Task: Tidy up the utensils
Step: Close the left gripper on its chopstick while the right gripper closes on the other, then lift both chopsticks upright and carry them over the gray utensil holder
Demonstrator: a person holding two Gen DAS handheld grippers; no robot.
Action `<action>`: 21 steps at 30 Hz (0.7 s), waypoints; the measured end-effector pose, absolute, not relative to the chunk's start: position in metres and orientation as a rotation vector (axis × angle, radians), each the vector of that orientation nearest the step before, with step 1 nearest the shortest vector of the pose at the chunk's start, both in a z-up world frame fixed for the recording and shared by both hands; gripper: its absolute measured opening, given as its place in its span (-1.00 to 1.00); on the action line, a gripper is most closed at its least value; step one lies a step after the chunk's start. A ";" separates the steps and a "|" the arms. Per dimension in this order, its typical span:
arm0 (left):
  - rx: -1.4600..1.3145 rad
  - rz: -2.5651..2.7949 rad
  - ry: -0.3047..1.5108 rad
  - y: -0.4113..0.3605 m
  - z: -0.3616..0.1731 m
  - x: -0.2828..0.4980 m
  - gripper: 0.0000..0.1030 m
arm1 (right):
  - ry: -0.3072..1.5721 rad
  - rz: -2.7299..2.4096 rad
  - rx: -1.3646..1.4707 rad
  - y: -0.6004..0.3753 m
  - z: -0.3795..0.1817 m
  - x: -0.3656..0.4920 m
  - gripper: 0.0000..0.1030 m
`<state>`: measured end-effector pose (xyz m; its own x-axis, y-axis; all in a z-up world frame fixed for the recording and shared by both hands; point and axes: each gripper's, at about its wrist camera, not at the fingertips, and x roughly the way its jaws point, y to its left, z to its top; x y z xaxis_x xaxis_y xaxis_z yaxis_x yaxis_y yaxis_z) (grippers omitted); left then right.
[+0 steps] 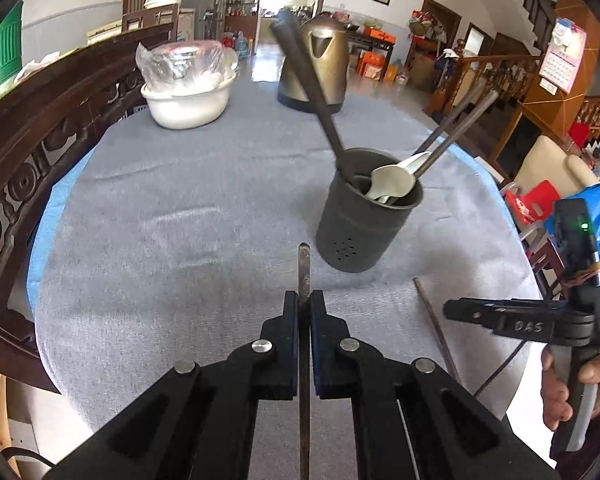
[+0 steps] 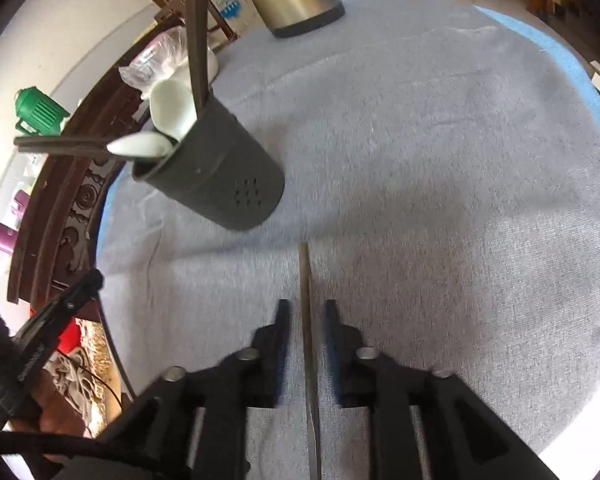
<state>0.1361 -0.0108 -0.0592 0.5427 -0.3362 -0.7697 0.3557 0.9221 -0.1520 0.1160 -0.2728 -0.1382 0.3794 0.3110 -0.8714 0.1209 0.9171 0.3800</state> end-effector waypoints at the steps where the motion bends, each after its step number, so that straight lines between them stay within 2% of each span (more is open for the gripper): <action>1: 0.023 -0.409 0.904 -0.011 -0.060 0.136 -0.89 | 1.188 0.126 0.397 -0.269 -0.138 0.116 -0.17; 2: 0.020 -0.410 0.902 -0.013 -0.060 0.135 -0.89 | 1.194 0.130 0.376 -0.265 -0.139 0.117 0.07; 5: 0.007 -0.414 0.887 -0.011 -0.058 0.132 -0.89 | 1.195 0.135 0.306 -0.250 -0.140 0.120 0.04; 6: 0.008 -0.413 0.883 -0.011 -0.056 0.129 -0.89 | 1.205 0.124 0.274 -0.245 -0.142 0.121 0.00; 7: 0.007 -0.412 0.880 -0.011 -0.057 0.129 -0.89 | 1.220 0.117 0.247 -0.241 -0.145 0.123 -0.32; 9: 0.005 -0.411 0.873 -0.009 -0.057 0.128 -0.89 | 1.268 0.107 0.199 -0.231 -0.157 0.129 -0.42; 11: 0.008 -0.408 0.865 -0.009 -0.056 0.126 -0.89 | 1.239 0.093 0.121 -0.221 -0.156 0.129 -0.75; 12: 0.011 -0.407 0.858 -0.009 -0.055 0.125 -0.89 | 1.223 0.085 0.092 -0.218 -0.155 0.129 -0.84; 21: 0.039 -0.380 0.816 -0.010 -0.049 0.122 -0.89 | 1.138 0.112 0.150 -0.224 -0.135 0.122 -0.89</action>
